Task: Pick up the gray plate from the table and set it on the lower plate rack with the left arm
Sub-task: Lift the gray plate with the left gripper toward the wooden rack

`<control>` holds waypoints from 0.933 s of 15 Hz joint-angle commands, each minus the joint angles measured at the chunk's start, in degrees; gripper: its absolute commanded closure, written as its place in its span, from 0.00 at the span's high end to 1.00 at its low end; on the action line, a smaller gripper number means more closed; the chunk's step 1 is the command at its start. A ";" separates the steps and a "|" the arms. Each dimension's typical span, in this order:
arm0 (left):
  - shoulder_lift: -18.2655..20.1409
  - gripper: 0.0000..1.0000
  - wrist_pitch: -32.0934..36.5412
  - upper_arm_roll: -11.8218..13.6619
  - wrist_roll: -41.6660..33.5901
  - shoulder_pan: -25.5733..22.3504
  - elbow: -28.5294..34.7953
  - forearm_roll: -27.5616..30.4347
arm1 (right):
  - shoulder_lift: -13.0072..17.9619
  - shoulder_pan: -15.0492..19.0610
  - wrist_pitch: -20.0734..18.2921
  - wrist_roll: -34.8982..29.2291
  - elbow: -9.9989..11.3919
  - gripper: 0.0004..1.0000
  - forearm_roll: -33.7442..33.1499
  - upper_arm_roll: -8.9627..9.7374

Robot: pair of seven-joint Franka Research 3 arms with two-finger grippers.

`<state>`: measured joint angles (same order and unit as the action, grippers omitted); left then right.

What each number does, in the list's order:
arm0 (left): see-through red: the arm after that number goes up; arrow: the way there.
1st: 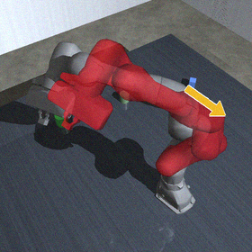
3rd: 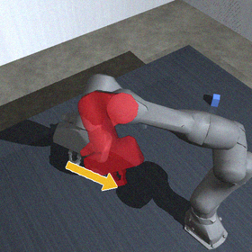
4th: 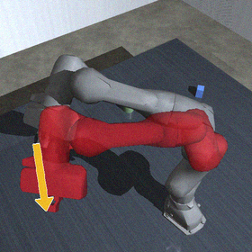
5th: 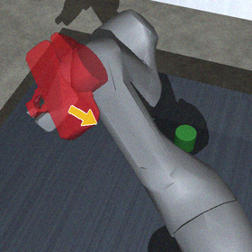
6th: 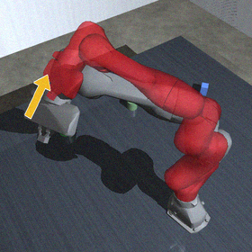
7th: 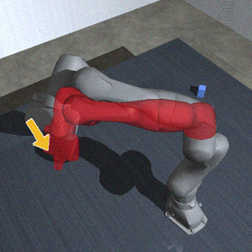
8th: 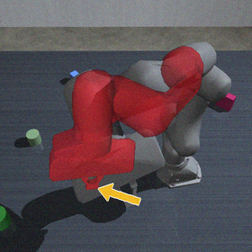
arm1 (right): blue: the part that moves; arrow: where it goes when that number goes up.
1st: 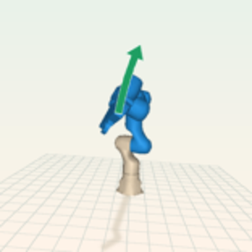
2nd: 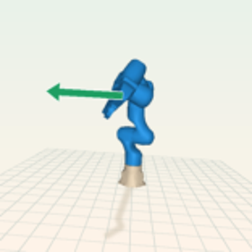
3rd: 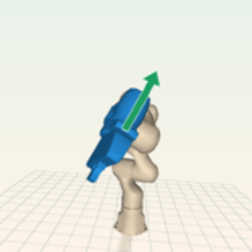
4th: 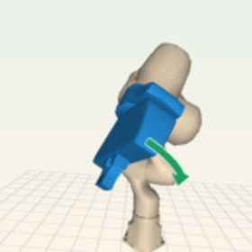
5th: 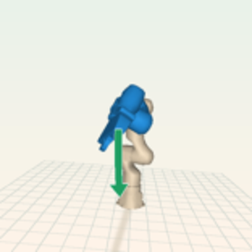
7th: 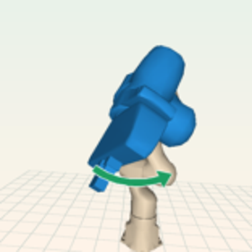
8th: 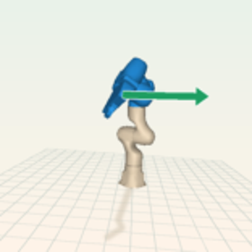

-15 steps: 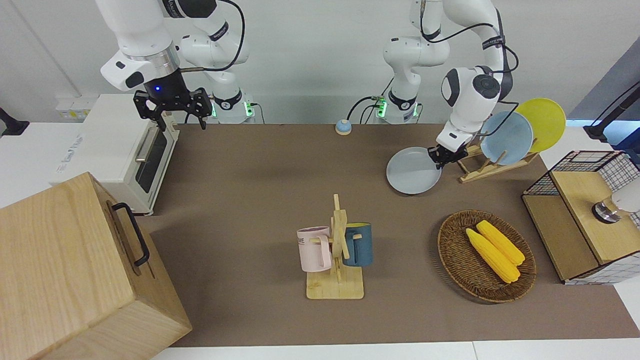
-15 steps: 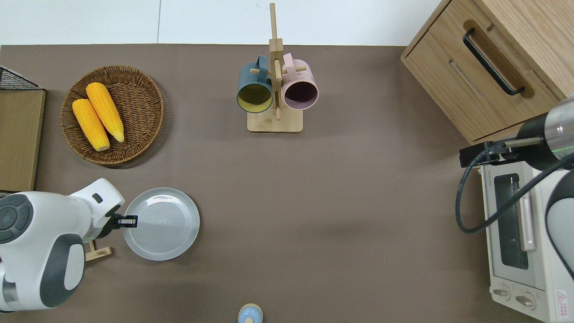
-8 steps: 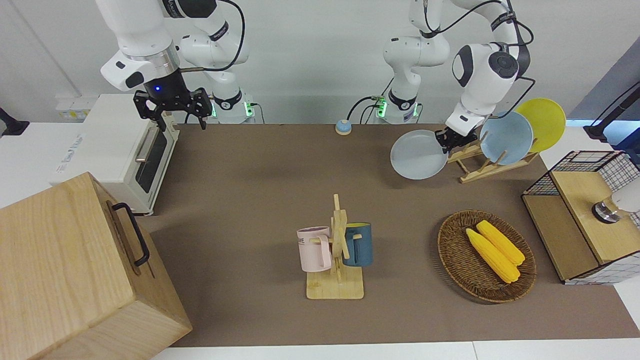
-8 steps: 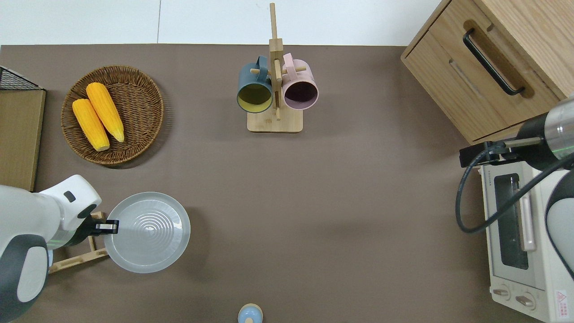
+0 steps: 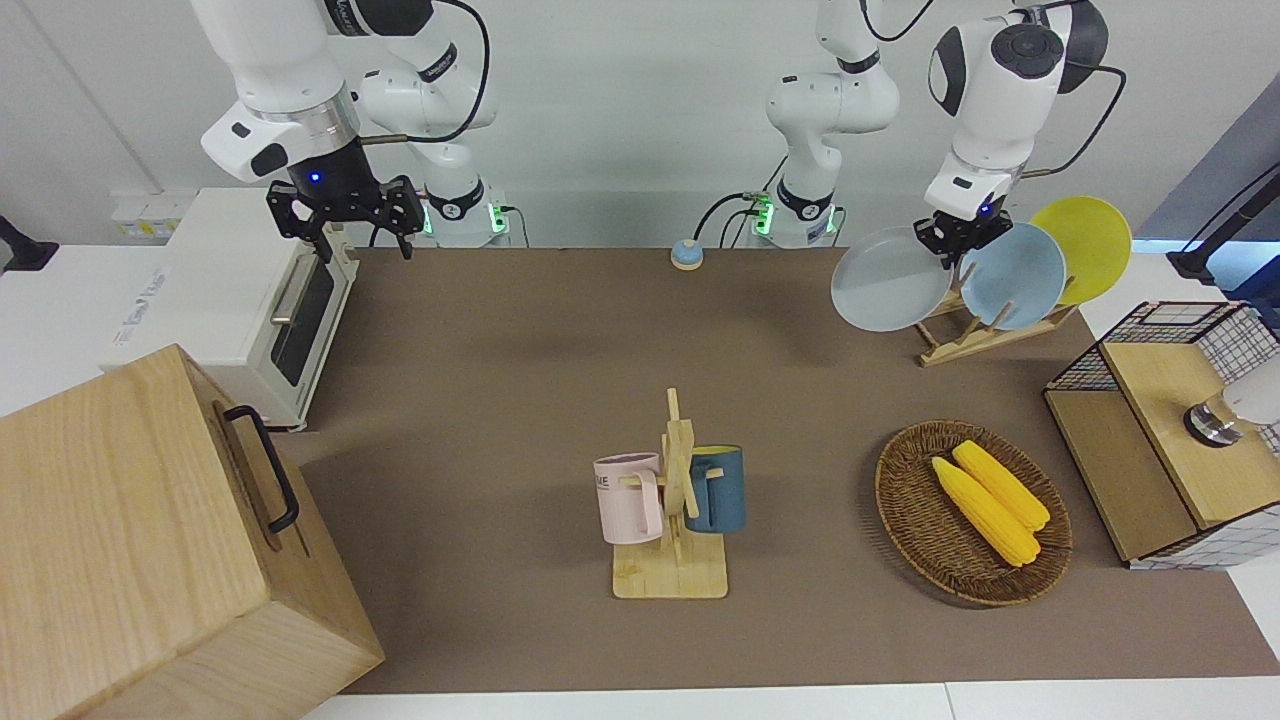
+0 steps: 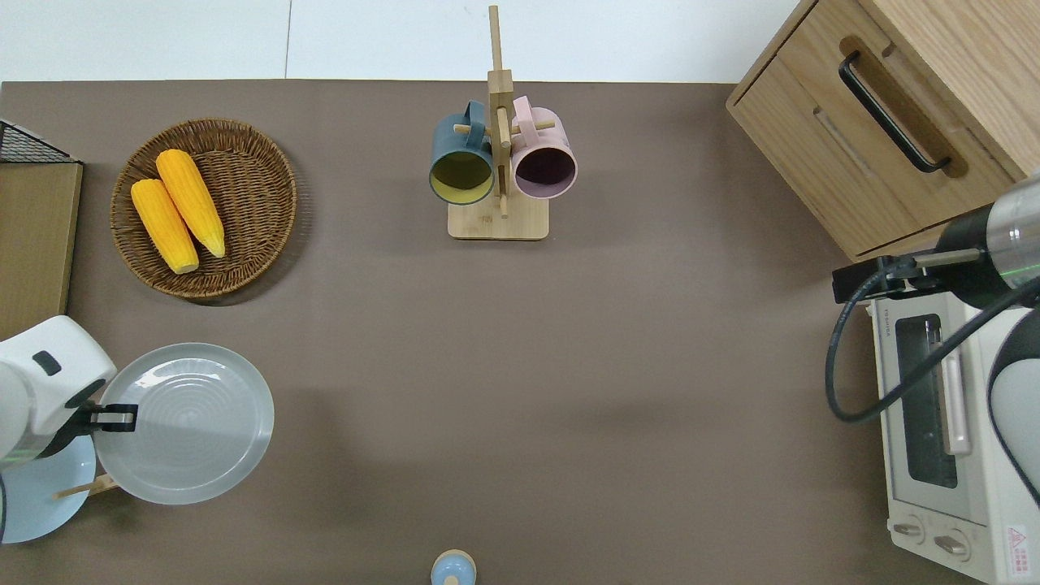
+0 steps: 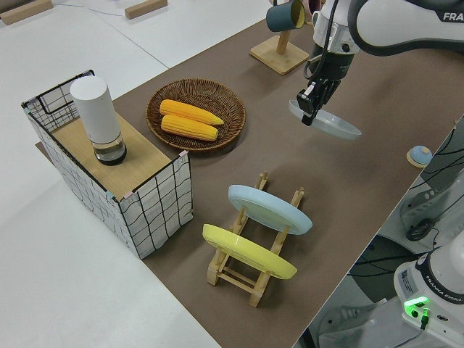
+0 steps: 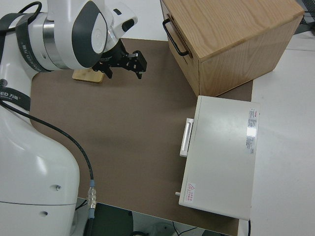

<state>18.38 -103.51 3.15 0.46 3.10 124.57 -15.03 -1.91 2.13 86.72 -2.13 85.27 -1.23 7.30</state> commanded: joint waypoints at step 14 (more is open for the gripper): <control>-1.33 0.00 17.20 -12.46 25.11 0.59 -0.47 -28.38 | -0.55 1.29 -0.93 -0.77 -1.16 0.98 -0.18 1.22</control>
<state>17.84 -88.56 -8.60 23.38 3.32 123.53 -39.28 -1.91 2.13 86.72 -2.13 85.27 -1.23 7.30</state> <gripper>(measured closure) 0.982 0.013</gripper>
